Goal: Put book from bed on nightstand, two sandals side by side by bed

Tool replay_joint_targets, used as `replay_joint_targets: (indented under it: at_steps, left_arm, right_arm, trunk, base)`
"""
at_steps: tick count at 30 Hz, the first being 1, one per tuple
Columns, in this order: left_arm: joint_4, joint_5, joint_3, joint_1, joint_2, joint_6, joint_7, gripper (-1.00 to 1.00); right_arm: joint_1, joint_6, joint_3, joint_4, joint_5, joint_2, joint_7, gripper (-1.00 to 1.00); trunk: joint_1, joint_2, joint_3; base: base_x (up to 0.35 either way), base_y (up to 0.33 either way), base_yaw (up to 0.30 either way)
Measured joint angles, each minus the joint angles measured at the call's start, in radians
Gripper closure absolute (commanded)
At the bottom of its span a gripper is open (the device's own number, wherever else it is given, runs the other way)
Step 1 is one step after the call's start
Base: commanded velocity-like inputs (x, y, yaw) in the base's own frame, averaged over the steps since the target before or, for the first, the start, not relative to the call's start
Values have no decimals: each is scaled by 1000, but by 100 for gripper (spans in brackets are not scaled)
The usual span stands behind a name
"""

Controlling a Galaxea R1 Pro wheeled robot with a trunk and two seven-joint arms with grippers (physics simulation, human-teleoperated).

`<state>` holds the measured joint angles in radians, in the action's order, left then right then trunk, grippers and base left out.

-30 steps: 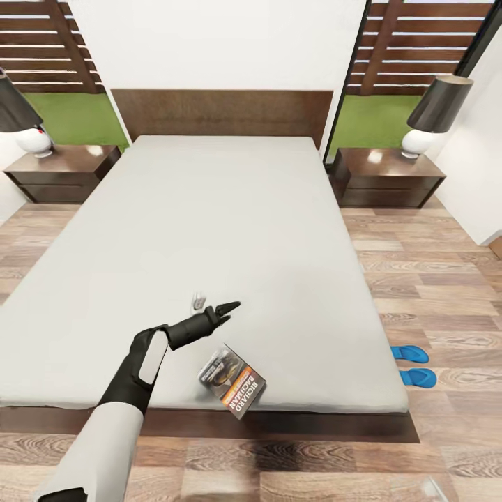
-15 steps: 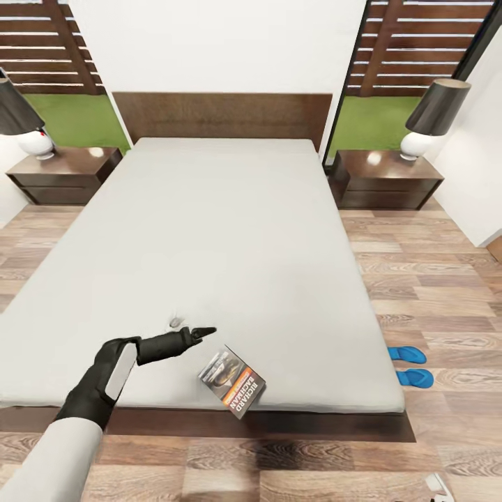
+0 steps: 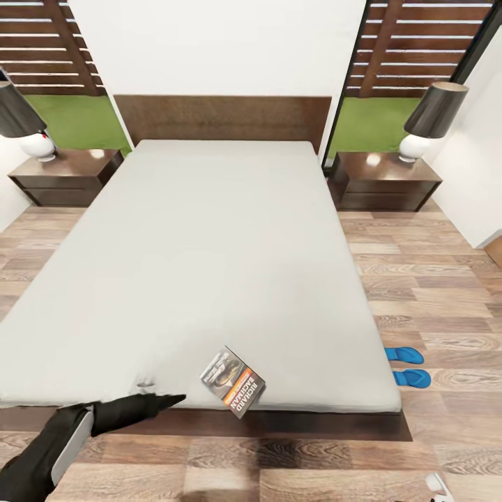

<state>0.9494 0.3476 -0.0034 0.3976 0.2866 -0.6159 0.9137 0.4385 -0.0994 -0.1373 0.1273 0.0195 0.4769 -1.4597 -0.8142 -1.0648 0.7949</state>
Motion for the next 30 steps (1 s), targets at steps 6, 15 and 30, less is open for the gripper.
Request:
replay_joint_targets:
  at_steps: [6, 15, 30]
  left_arm:
    - [-21, -192, -3, -44, 17, 53, 227, -100]
    - [-148, -225, -4, -48, 17, 170, 268, -100]
    - [-448, -252, 0, -48, -109, 495, -324, -100]
  right_arm:
    - [0, 1, 0, 0, 0, 0, 0, -100]
    - [0, 1, 0, 0, 0, 0, 0, -100]
    - [0, 1, 2, 1, 0, -7, 236, -100]
  trunk:
    - [23, 42, -19]
    - [58, 105, -47]
    - [100, 182, -82]
  base:
    - [0, 0, 0]
    - [0, 0, 0]
    - [0, 0, 0]
